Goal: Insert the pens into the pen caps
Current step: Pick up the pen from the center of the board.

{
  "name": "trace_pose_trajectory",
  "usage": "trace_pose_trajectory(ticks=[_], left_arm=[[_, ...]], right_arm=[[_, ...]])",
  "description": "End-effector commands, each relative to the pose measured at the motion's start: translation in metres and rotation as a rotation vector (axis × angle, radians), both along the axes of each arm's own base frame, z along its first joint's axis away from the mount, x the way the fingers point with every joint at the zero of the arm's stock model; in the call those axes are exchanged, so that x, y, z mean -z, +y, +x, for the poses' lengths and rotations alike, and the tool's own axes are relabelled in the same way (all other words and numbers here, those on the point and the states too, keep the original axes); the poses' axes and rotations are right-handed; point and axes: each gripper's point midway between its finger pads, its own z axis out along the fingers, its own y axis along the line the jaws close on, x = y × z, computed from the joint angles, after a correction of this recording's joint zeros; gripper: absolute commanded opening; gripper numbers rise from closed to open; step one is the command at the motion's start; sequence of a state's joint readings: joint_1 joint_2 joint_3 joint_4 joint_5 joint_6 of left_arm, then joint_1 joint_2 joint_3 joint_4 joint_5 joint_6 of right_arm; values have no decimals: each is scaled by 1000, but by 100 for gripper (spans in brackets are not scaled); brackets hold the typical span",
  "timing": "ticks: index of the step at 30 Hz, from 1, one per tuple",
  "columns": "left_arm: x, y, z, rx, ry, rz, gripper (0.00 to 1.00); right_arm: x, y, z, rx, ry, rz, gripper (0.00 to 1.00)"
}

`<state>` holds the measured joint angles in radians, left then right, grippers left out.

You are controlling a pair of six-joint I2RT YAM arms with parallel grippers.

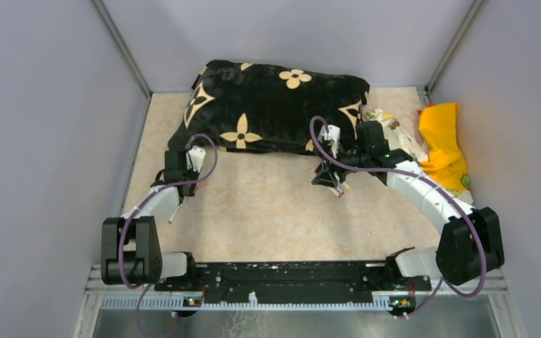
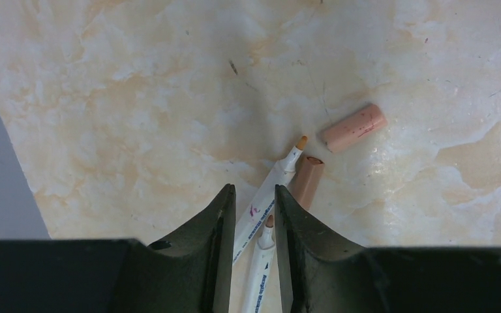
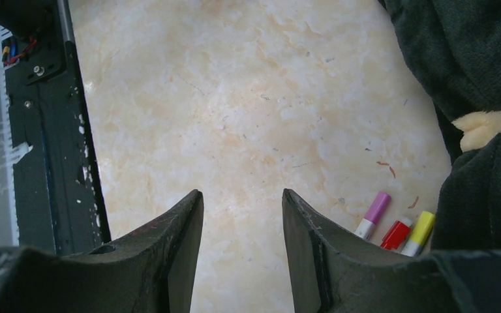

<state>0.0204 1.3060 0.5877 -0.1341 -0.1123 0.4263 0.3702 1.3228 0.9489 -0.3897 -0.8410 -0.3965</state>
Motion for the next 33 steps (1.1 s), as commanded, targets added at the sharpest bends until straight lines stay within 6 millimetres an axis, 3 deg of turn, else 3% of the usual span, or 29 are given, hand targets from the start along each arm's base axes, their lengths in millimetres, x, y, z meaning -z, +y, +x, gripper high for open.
trace_pose_trajectory(ticks=[1, 8, 16, 21, 28, 33], left_arm=[[10, -1, -3, 23, 26, -6, 33], [12, -2, -5, 29, 34, -14, 33], [29, -3, -8, 39, 98, -16, 33], [34, -3, -5, 46, 136, -23, 23], [46, -6, 3, 33, 231, -62, 0], [53, -11, 17, 30, 269, -96, 0]], right_arm=[[-15, 4, -2, -25, -43, 45, 47], [-13, 4, -2, -25, -35, 47, 47], [-15, 4, -2, -24, -38, 48, 47], [-15, 4, -2, -24, -37, 49, 47], [-17, 4, -2, -22, -43, 47, 47], [-16, 3, -1, -19, -44, 44, 47]])
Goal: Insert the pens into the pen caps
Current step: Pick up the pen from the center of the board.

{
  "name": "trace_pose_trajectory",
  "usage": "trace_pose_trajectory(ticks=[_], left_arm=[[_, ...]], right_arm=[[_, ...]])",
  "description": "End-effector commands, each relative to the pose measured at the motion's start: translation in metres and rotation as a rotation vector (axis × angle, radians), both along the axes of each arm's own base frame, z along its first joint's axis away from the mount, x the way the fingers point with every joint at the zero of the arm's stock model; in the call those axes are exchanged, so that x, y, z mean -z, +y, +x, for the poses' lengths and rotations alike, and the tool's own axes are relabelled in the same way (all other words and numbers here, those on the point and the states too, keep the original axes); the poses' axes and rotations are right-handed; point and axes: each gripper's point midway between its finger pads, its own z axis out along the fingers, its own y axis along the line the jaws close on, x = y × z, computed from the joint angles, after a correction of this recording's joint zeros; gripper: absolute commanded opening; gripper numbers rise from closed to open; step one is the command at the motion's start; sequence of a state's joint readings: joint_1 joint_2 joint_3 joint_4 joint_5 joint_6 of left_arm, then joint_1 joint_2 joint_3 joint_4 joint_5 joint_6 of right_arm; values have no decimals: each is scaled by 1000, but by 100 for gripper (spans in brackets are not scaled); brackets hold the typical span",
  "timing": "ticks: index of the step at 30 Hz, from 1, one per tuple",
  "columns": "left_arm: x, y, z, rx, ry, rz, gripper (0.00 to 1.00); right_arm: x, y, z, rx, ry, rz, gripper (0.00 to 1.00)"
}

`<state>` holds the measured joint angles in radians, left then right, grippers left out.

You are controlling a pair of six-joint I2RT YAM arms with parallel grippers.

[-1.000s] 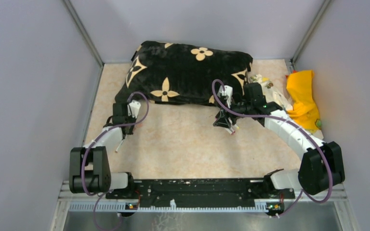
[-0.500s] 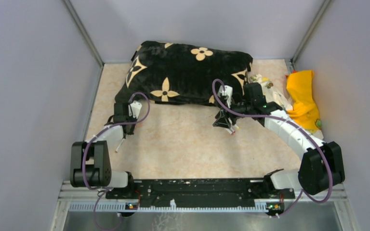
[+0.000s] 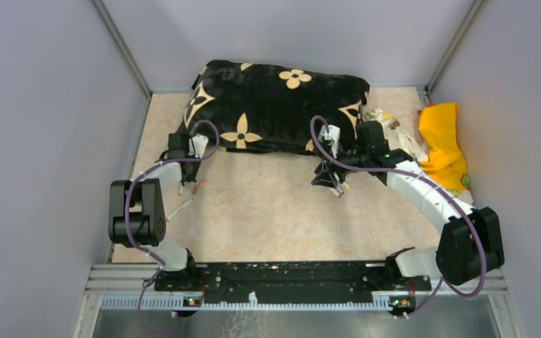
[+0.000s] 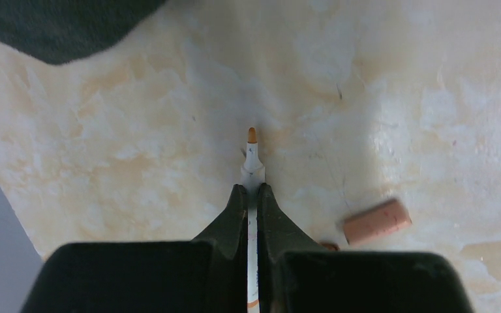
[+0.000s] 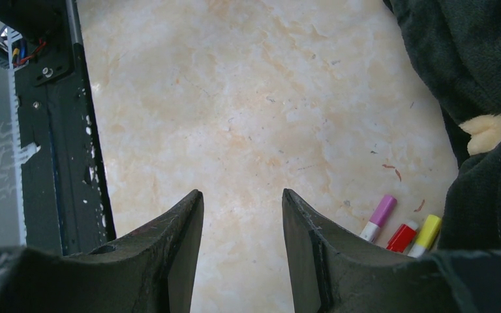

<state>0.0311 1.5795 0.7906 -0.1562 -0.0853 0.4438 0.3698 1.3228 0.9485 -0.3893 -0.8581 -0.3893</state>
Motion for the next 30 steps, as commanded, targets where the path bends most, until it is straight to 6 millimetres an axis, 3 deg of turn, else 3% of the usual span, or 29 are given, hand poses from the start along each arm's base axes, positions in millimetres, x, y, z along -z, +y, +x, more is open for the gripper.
trace_pose_trajectory(ticks=[1, 7, 12, 17, 19, 24, 30], left_arm=[[36, -13, -24, 6, 185, -91, 0], [41, -28, -21, 18, 224, -176, 1], [42, -28, -28, 10, 233, -179, 20], [46, -27, -39, 3, 281, -175, 24], [50, -27, -42, -2, 303, -172, 22], [48, -28, -36, -7, 313, -180, 0], [9, -24, -6, -78, 175, -185, 0]], right_arm=[[-14, 2, 2, -10, -55, 30, 47], [-12, 1, 3, -5, -56, 22, 47], [-12, 1, 4, -5, -54, 22, 47], [-11, 1, 3, -4, -54, 21, 47], [-12, 1, 4, -4, -55, 21, 47], [-12, 0, 4, -1, -58, 18, 47], [-13, 1, 3, -12, -61, 23, 47]])
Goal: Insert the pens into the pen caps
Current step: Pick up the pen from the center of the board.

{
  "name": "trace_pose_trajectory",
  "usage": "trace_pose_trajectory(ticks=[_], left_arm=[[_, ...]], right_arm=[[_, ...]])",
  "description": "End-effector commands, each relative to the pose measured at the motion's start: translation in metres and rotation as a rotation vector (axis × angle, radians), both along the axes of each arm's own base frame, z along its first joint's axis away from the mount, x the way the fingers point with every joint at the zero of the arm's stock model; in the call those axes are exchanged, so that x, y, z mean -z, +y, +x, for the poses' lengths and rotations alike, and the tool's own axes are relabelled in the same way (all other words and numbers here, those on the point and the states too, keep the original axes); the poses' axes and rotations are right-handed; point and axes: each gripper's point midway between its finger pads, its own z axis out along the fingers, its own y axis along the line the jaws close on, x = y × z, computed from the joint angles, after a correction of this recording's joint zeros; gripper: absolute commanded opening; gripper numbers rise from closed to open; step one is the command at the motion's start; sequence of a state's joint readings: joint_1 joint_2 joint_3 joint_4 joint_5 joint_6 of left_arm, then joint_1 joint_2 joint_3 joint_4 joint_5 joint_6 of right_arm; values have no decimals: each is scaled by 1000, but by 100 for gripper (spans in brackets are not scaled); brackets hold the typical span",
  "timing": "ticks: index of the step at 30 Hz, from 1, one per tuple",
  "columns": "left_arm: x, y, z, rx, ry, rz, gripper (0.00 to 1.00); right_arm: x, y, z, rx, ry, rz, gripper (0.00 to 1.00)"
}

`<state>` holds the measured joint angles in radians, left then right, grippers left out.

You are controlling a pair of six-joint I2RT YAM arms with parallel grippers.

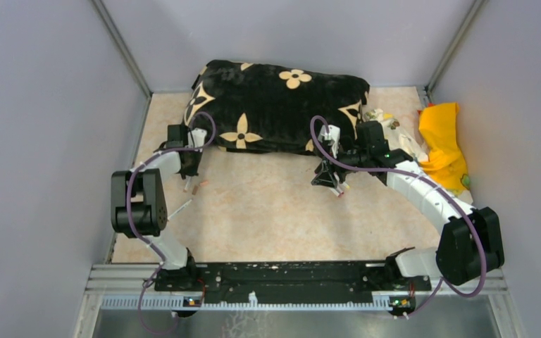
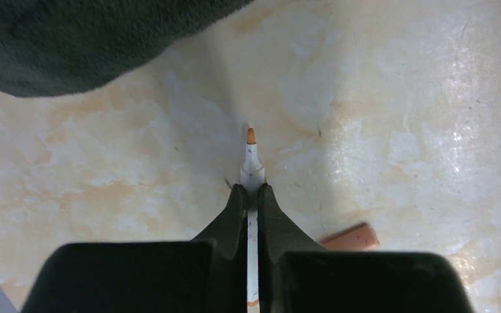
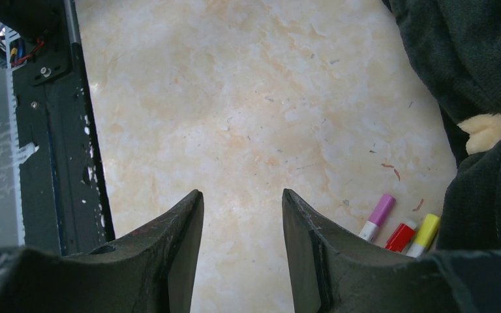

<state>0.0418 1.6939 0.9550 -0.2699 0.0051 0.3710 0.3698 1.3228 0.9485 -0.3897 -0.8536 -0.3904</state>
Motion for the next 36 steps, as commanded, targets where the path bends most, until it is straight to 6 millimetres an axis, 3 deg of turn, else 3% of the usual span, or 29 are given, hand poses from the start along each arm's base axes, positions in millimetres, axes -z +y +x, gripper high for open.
trace_pose_trajectory(ticks=[1, 6, 11, 14, 18, 26, 32, 36], left_arm=[[0, -10, -24, -72, 96, -74, 0], [-39, -16, -6, -117, -22, -128, 0], [-67, -20, -7, -118, -109, -159, 0], [-83, -36, -11, -100, -148, -250, 0], [-106, -77, -23, -52, -190, -477, 0], [-183, -165, -61, 55, -408, -1031, 0], [-211, -222, -99, 129, -523, -1238, 0], [-228, -249, -115, 141, -559, -1351, 0]], right_arm=[[-14, 1, 2, -17, -60, 28, 47], [-18, 1, -1, -27, -74, 40, 47], [-21, 0, -4, -41, -84, 60, 47], [-25, 1, -9, -69, -89, 78, 47], [-36, 4, -21, -112, -111, 134, 47], [-53, 13, -37, -150, -66, 278, 52], [-62, 21, -46, -163, 31, 406, 65], [-65, 24, -48, -129, 98, 469, 73]])
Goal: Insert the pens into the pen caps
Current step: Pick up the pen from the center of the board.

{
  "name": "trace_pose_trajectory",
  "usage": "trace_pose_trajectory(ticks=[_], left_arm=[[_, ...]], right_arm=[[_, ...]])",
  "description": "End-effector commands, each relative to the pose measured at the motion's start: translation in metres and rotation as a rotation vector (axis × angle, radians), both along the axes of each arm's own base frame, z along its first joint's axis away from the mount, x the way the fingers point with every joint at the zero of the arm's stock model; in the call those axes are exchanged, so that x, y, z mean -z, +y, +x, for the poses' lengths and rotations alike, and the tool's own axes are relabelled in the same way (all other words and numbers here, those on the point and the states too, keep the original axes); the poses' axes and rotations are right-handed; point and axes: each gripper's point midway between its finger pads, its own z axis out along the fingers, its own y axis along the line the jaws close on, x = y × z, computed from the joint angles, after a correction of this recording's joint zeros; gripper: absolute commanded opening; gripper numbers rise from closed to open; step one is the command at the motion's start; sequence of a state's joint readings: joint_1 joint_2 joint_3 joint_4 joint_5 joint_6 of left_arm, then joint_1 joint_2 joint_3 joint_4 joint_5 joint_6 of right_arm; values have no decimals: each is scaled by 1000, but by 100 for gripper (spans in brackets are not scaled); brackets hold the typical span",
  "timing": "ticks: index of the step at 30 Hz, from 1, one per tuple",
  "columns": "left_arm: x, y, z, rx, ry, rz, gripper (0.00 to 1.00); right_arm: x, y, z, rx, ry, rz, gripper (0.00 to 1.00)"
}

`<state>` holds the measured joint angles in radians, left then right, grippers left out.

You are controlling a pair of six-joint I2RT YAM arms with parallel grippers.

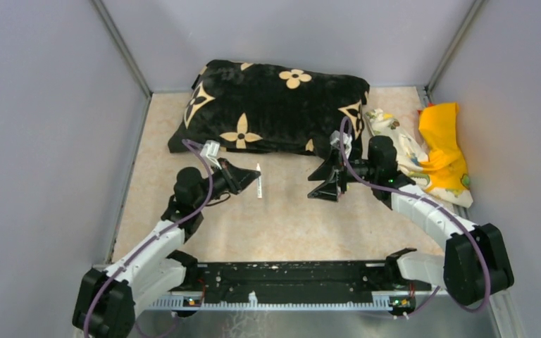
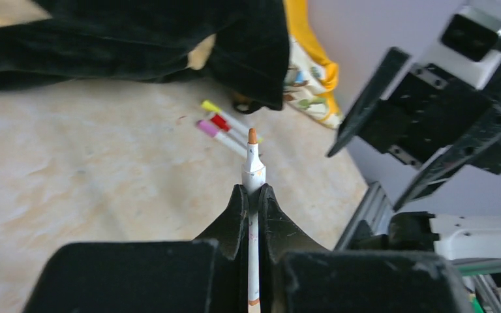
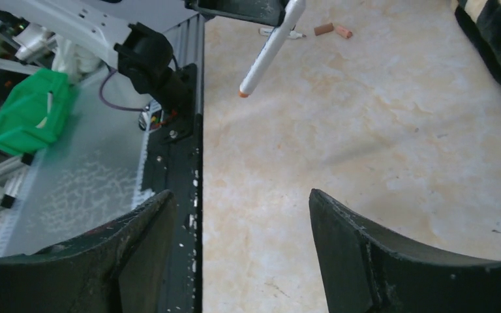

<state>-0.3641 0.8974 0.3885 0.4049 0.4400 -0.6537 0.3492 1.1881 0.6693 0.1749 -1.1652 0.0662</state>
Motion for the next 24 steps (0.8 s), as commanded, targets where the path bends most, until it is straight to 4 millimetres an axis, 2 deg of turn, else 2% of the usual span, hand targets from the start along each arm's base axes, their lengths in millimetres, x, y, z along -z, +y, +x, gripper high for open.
trace_pose_trajectory(ticks=[1, 4, 8, 14, 20, 24], left_arm=[[-57, -23, -7, -34, -122, -242, 0], [-64, -46, -19, -16, -127, -306, 0], [-63, -66, -18, -72, -127, -347, 0], [-74, -94, -20, -71, -147, -384, 0], [-74, -105, -22, -69, -140, -410, 0], [-74, -108, -24, -73, -136, -414, 0]], right_arm=[[-31, 6, 2, 2, 16, 130, 75], [-35, 10, 5, 45, 55, 176, 80], [-35, 21, 1, 58, 123, 205, 82], [-22, 34, 13, 140, 221, 176, 83], [-11, 40, 17, 169, 243, 140, 77], [-8, 46, 13, 151, 258, 127, 65]])
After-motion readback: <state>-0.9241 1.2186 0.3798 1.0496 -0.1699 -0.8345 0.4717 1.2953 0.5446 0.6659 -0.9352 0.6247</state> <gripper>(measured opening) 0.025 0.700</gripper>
